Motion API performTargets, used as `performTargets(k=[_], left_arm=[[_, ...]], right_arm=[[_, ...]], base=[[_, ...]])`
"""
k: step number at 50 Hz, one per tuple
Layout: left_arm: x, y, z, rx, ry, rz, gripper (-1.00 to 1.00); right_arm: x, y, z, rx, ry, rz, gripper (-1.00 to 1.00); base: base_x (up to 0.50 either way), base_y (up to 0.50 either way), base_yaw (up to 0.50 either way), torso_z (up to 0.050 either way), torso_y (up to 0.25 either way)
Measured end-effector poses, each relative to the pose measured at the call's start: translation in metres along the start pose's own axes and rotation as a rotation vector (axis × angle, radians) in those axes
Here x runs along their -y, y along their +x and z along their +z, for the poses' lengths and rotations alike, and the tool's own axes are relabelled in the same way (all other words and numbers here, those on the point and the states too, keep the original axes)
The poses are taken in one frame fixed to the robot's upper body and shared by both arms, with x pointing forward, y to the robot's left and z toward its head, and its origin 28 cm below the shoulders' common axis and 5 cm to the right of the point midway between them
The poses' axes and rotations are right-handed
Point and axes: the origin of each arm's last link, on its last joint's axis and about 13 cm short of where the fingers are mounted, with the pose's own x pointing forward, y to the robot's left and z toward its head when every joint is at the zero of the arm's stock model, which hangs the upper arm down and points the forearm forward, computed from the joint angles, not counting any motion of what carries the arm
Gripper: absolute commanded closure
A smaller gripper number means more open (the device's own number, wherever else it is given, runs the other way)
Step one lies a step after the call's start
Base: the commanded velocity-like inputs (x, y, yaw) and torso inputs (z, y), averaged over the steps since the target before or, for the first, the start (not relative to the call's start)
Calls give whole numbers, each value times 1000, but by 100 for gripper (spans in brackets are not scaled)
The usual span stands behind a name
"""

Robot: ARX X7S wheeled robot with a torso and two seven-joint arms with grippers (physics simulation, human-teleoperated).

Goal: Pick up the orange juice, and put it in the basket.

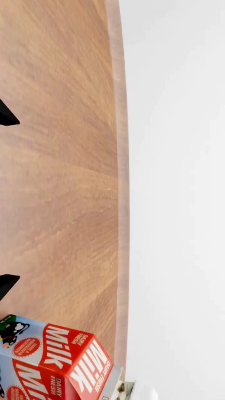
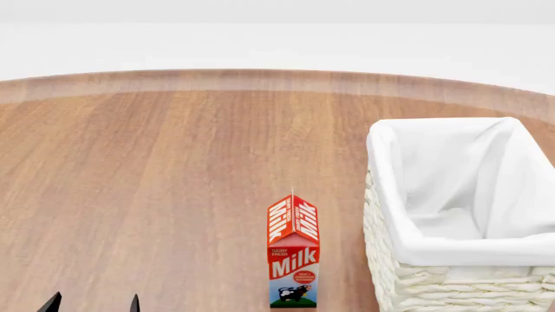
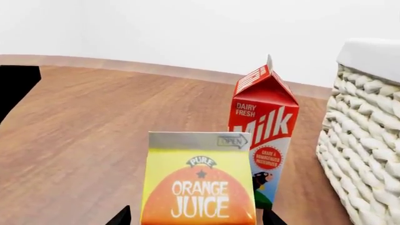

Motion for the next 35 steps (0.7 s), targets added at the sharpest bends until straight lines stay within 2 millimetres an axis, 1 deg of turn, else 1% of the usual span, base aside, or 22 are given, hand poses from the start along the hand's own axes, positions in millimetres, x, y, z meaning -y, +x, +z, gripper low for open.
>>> performTargets(k=[28,29,35], left_arm=[[0,0,0,0,0,0,-100],[0,0,0,0,0,0,-100],[0,0,0,0,0,0,-100]], right_arm=[[-1,5,-3,-22,7,2,-100],[-1,5,-3,-22,7,2,100],[0,6,-3,-21,18,-7,100]], base=[[0,0,0,0,0],[0,0,0,0,0],[0,0,0,0,0]])
